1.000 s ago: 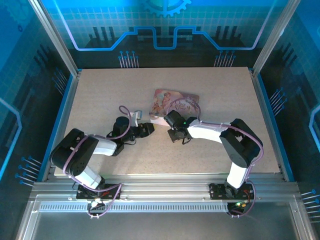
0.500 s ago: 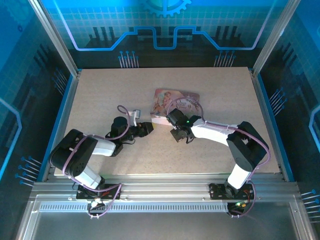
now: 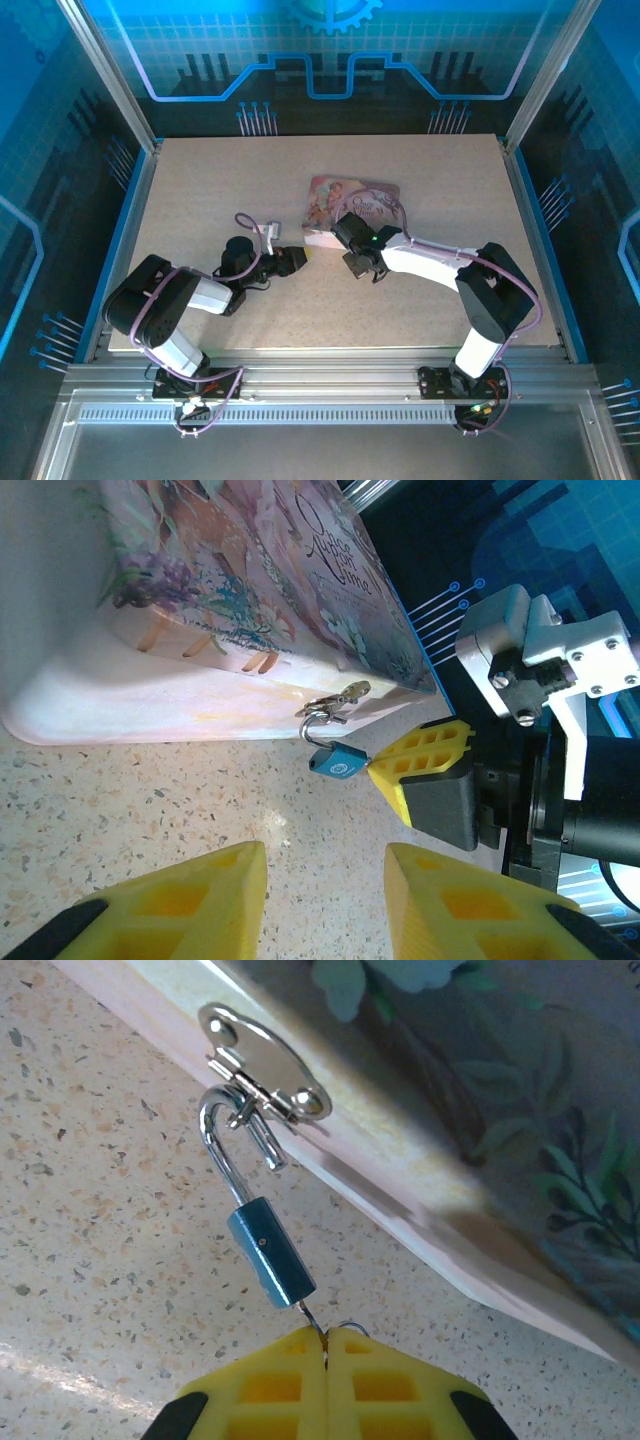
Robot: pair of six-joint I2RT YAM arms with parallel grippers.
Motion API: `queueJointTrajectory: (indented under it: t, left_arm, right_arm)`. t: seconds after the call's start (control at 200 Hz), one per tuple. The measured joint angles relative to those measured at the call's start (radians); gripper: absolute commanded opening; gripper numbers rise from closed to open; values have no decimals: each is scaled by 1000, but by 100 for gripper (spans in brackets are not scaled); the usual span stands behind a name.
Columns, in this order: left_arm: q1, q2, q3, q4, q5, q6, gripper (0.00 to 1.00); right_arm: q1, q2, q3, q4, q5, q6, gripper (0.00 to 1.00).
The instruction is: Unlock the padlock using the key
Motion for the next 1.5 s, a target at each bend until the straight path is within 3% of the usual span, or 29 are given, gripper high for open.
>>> queueJointTrajectory:
  t: [0.555,0.95,1.296,1.501]
  left_arm:
    - [0,53,-2,16,0,0,37]
    - [23,76,21,14,-9,-3,38]
    - [148,5,205,-199,-38,-1,45]
    - [196,144,367,-241,-8,-30,46]
  right_arm:
    - [0,78,72,-9,56,11,0]
    - [0,79,27,107,56,-72,0]
    - [-2,78,26,129,60,-129,0]
    - [-3,76,26,132,69,-154,0]
